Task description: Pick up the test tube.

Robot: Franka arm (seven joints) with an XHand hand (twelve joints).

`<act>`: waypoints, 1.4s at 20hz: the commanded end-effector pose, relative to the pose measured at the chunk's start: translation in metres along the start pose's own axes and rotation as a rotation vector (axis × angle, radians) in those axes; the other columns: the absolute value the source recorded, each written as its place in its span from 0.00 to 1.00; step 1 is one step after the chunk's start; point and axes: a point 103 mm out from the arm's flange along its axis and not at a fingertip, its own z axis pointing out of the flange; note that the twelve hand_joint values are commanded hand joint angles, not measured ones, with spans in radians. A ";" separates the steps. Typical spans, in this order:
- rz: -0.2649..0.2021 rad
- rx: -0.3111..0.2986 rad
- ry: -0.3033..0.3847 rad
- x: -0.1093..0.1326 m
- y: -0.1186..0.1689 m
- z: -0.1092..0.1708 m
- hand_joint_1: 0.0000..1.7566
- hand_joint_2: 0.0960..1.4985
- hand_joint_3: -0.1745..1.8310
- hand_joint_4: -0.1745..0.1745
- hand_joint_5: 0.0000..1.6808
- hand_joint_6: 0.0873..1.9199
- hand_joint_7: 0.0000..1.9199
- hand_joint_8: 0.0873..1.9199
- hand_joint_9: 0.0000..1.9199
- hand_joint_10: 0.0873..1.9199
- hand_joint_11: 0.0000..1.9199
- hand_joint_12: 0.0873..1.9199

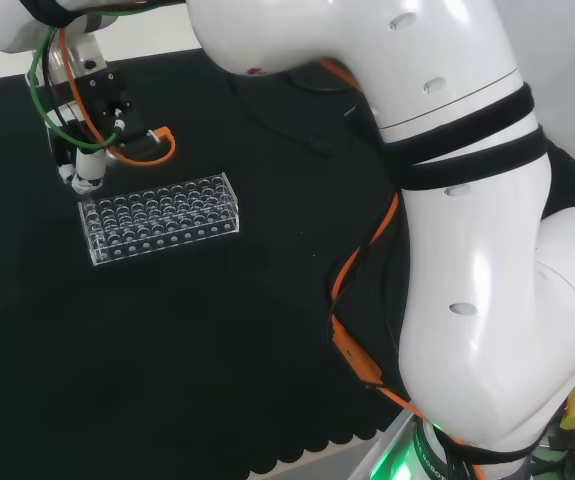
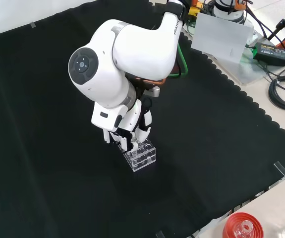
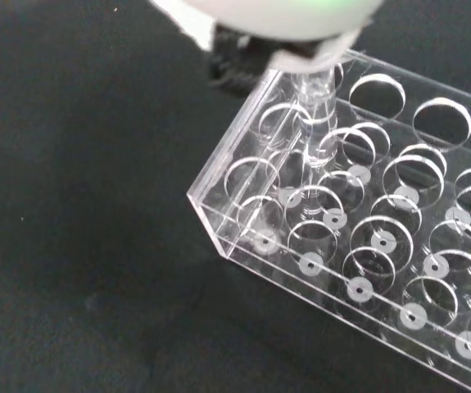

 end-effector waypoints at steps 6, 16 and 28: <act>0.051 -0.062 -0.058 0.000 0.005 -0.008 0.81 0.38 0.44 0.00 0.71 0.38 0.69 0.40 0.62 0.32 0.52 0.58; 0.043 -0.075 -0.070 0.002 0.009 -0.015 0.82 0.33 0.48 0.00 0.75 0.33 0.72 0.36 0.67 0.28 0.56 0.56; 0.042 -0.103 -0.075 -0.005 -0.002 -0.028 0.82 0.31 0.50 0.00 0.76 0.33 0.72 0.36 0.68 0.27 0.57 0.56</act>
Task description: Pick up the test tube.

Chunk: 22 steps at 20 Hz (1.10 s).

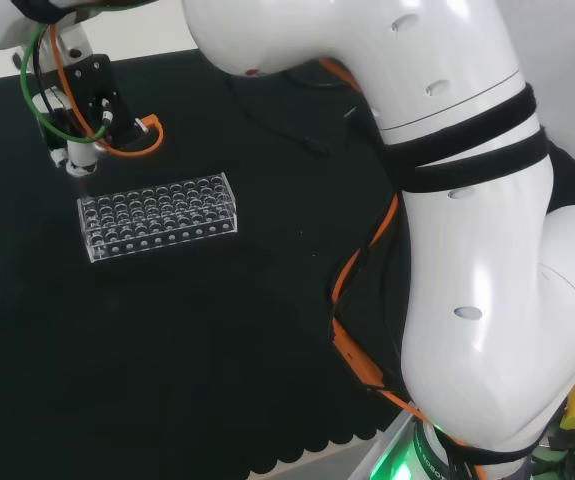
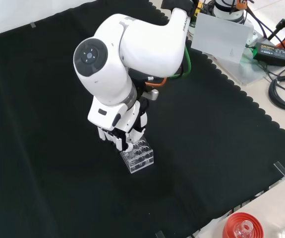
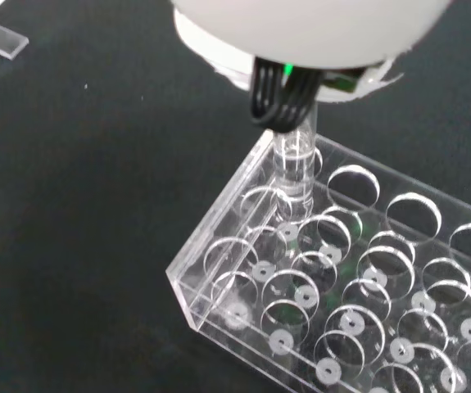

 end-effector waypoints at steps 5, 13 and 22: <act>0.002 -0.024 -0.011 -0.012 -0.020 -0.011 0.82 0.31 0.50 0.00 0.76 0.33 0.72 0.36 0.68 0.27 0.57 0.56; 0.008 -0.054 -0.023 -0.017 -0.028 -0.027 0.81 0.40 0.40 0.00 0.72 0.24 0.70 0.40 0.65 0.30 0.56 0.56; 0.000 -0.057 -0.064 -0.025 -0.035 -0.052 0.81 0.41 0.39 0.00 0.73 0.22 0.70 0.40 0.65 0.30 0.56 0.56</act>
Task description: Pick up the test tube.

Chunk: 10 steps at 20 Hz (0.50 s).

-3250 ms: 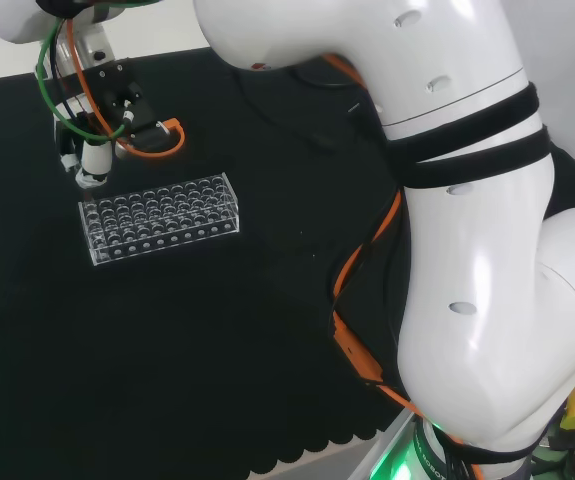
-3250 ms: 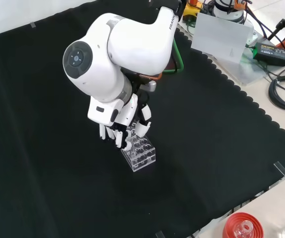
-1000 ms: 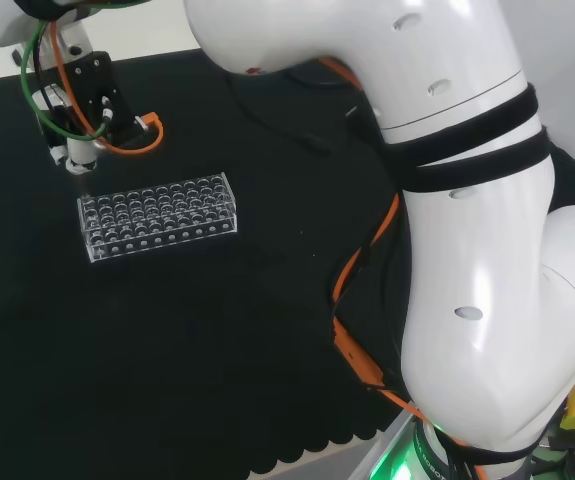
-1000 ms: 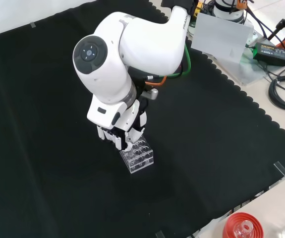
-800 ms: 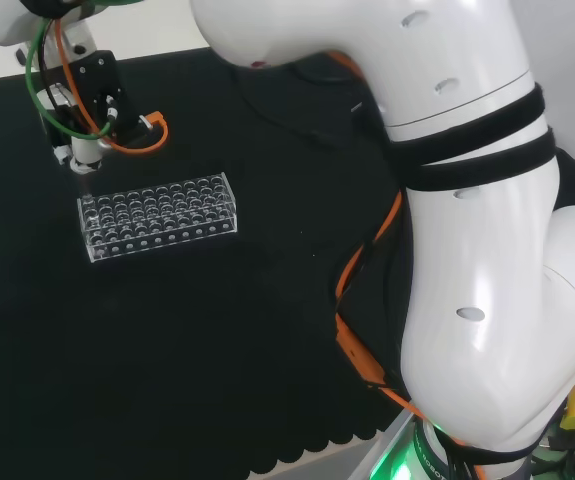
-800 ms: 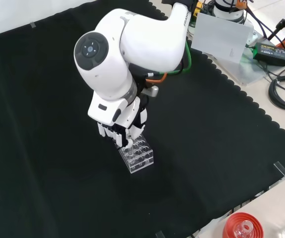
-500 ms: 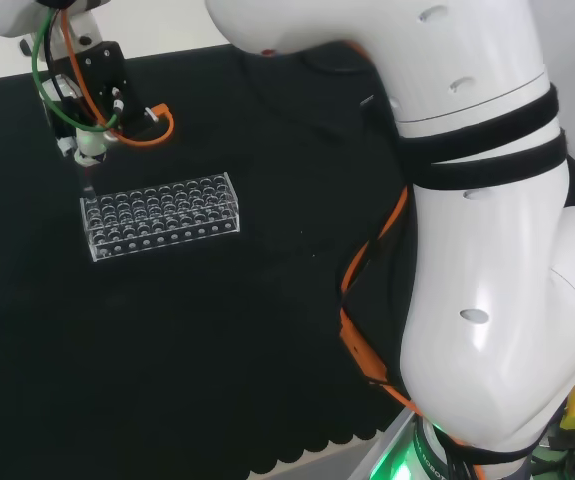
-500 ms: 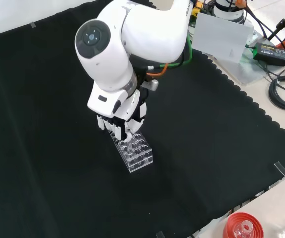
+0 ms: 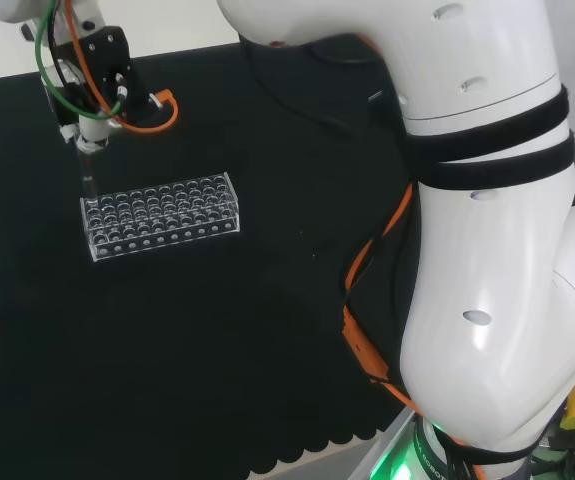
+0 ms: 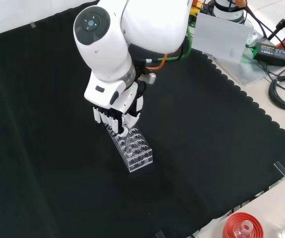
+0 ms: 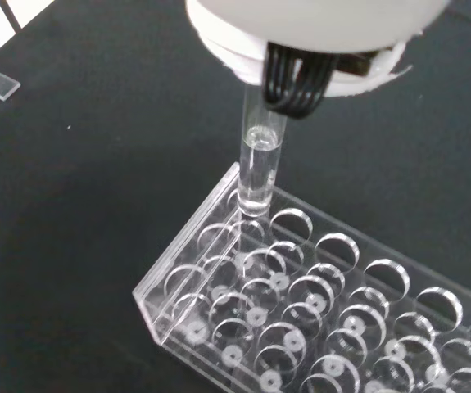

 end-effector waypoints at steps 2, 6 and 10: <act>-0.003 -0.018 -0.027 -0.006 -0.006 -0.021 0.81 0.41 0.39 0.00 0.73 0.22 0.70 0.40 0.65 0.30 0.56 0.56; -0.001 -0.036 -0.022 -0.009 -0.011 -0.030 0.81 0.41 0.39 0.00 0.73 0.22 0.70 0.40 0.65 0.30 0.56 0.56; 0.007 -0.056 -0.002 -0.015 -0.019 -0.042 0.81 0.41 0.39 0.00 0.73 0.21 0.71 0.40 0.66 0.30 0.56 0.56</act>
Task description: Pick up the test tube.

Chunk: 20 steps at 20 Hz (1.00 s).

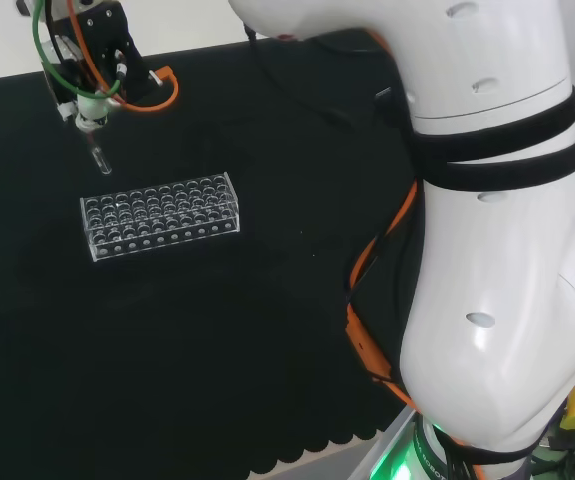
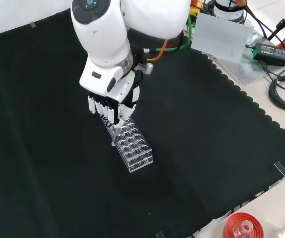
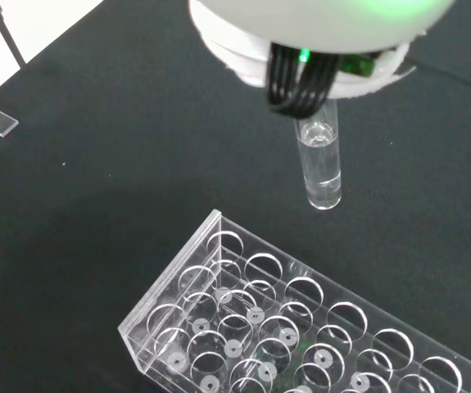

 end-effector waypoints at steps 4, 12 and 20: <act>0.012 -0.050 0.039 -0.012 -0.020 -0.026 0.82 0.41 0.39 0.00 0.73 0.21 0.71 0.40 0.66 0.30 0.56 0.56; 0.039 -0.093 0.036 -0.025 -0.041 -0.048 0.82 0.40 0.39 0.00 0.74 0.21 0.71 0.39 0.66 0.30 0.56 0.56; 0.071 -0.121 0.020 -0.042 -0.059 -0.067 0.82 0.40 0.39 0.00 0.74 0.20 0.71 0.39 0.66 0.29 0.56 0.56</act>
